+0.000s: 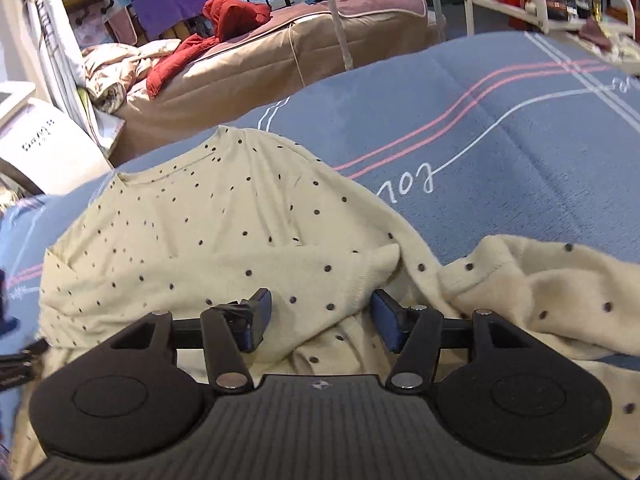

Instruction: Fold small clothes

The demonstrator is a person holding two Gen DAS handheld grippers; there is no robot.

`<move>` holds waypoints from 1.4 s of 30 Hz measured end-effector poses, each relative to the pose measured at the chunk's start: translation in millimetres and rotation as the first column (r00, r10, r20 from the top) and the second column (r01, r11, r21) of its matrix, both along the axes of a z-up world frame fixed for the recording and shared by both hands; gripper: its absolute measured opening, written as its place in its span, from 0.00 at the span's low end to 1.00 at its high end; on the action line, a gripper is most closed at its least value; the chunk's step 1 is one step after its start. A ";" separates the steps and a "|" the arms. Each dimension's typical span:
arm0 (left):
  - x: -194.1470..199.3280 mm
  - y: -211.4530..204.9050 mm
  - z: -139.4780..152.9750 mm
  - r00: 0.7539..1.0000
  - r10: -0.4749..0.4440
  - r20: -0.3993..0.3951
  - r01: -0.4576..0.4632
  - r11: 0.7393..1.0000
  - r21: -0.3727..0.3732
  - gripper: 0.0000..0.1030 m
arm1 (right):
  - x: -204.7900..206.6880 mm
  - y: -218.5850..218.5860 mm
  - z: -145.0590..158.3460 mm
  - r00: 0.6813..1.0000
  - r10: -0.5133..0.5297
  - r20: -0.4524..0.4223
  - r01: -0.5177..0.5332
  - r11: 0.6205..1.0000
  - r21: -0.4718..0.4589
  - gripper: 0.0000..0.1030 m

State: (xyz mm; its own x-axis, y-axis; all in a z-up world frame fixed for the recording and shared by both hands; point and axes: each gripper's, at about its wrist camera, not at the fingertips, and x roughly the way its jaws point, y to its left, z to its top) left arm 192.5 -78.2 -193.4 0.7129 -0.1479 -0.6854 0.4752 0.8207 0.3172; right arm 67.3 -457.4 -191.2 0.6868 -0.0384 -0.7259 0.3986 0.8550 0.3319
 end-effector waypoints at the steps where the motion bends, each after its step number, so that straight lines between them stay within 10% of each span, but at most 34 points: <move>1: 4.0 -2.4 -1.0 1.000 0.001 0.007 -0.001 1.000 -0.012 0.19 | 1.5 -0.1 -0.6 1.000 -0.002 0.002 0.002 1.000 0.013 0.74; 3: 16.6 -0.4 1.4 0.998 0.055 0.006 -0.055 0.998 -0.040 0.12 | 2.5 0.6 3.0 1.000 -0.012 0.012 0.011 1.000 0.023 0.30; 6: 38.1 29.5 13.7 0.979 0.198 -0.053 -0.203 0.969 -0.138 0.10 | -1.2 -2.3 16.8 0.997 -0.010 0.081 0.002 0.995 0.102 0.18; 10: 47.9 59.9 17.5 0.969 0.218 -0.117 -0.235 0.957 -0.167 0.13 | -0.8 -3.0 35.6 0.996 -0.015 0.087 0.005 0.993 0.118 0.19; 15: 38.8 63.8 16.3 0.966 0.255 -0.040 -0.257 0.963 -0.084 0.51 | 4.4 -0.5 25.8 1.000 -0.011 0.013 0.010 0.998 0.061 0.51; 24: 31.9 63.4 19.6 0.967 0.242 -0.083 -0.250 0.963 -0.106 0.50 | 17.0 28.5 5.7 0.986 0.158 0.062 -0.161 0.985 0.058 0.67; 27: 26.7 62.9 14.8 0.966 0.238 -0.100 -0.247 0.965 -0.090 0.54 | 28.5 35.6 -2.7 0.984 0.169 0.063 -0.173 0.984 0.054 0.61; 30: 21.9 66.0 7.2 0.963 0.246 -0.110 -0.255 0.964 -0.076 0.64 | 28.6 36.9 -5.1 0.991 0.125 0.049 -0.127 0.991 0.052 0.23; 32: 20.1 68.8 5.6 0.962 0.254 -0.105 -0.263 0.962 -0.080 0.70 | 20.6 33.7 -2.1 0.994 0.091 0.062 -0.097 0.990 0.100 0.18; 40: 23.7 71.2 3.4 0.959 0.263 -0.110 -0.271 0.960 -0.073 0.77 | -36.7 38.8 32.6 0.999 0.045 -0.014 -0.043 0.990 0.134 0.17; 42: 23.1 70.3 3.8 0.958 0.264 -0.109 -0.273 0.960 -0.070 0.77 | -42.0 40.0 29.7 0.998 0.039 -0.054 -0.033 0.994 0.102 0.34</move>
State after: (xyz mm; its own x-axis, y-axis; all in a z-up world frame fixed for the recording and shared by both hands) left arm 215.6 -7.9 -189.6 0.6646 -0.0200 -0.7469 0.2589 0.9439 0.2051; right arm 25.3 -417.4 -161.6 0.6445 0.0606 -0.7622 0.3887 0.8325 0.3949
